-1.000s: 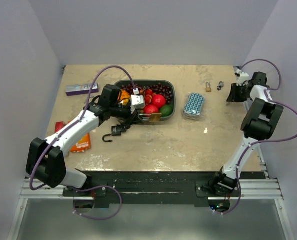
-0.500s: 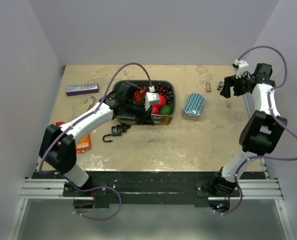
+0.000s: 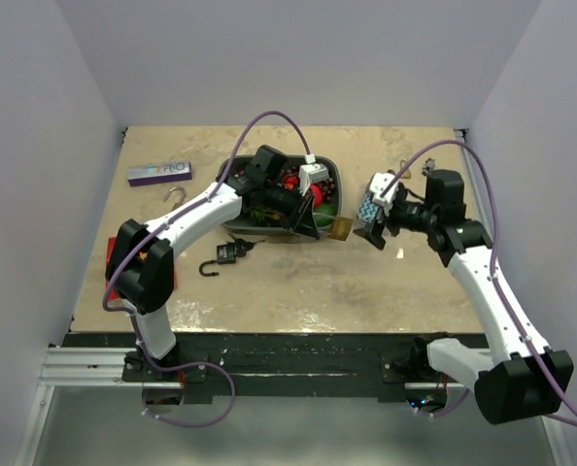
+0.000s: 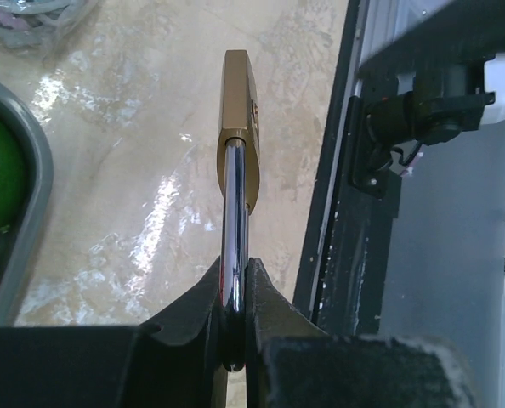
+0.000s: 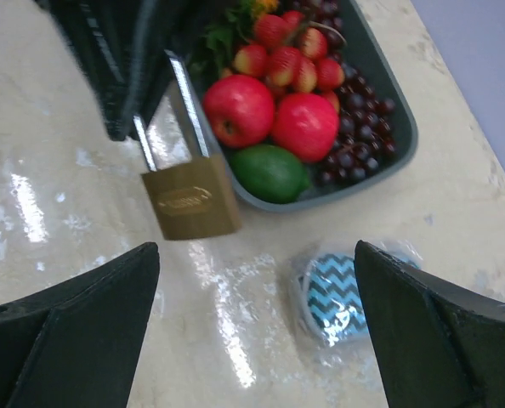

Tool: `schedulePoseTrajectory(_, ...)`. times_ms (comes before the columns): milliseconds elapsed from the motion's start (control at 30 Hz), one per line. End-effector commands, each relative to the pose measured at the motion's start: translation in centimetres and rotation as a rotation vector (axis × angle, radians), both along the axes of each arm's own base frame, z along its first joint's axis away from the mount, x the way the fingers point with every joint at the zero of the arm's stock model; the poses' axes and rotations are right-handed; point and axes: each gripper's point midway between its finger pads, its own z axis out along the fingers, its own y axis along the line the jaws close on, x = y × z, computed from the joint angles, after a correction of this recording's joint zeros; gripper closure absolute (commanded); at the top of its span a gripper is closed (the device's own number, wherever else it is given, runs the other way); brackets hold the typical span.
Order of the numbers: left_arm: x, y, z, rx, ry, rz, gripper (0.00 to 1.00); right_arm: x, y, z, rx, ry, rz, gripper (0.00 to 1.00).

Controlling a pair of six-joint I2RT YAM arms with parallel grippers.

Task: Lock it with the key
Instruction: Place the key at the center of the board, then place the lock at the center of the board.

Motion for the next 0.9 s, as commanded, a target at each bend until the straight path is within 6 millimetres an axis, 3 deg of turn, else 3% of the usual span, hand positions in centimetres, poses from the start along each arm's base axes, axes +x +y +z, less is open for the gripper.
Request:
schedulePoseTrajectory(0,-1.1,-1.7,5.0,-0.151,0.019,-0.064,1.00,-1.9,3.2,0.4,-0.032,-0.146,0.130,0.01)
schedulePoseTrajectory(200,-2.0,-1.8,5.3,-0.186,0.046,-0.101,1.00,-4.0,5.1,-1.8,-0.109,-0.190,0.241,0.01)
schedulePoseTrajectory(400,-3.3,-2.0,5.7,-0.211,0.072,-0.149,1.00,-3.4,5.5,-3.3,-0.169,-0.258,0.268,0.04)
schedulePoseTrajectory(633,-3.4,-1.9,5.5,-0.208,0.078,-0.143,1.00,-2.5,5.4,-2.7,-0.182,-0.344,0.239,0.23)
schedulePoseTrajectory(867,-3.2,-2.2,5.3,-0.214,0.107,-0.139,1.00,-2.7,5.0,-2.2,-0.194,-0.399,0.217,0.30)
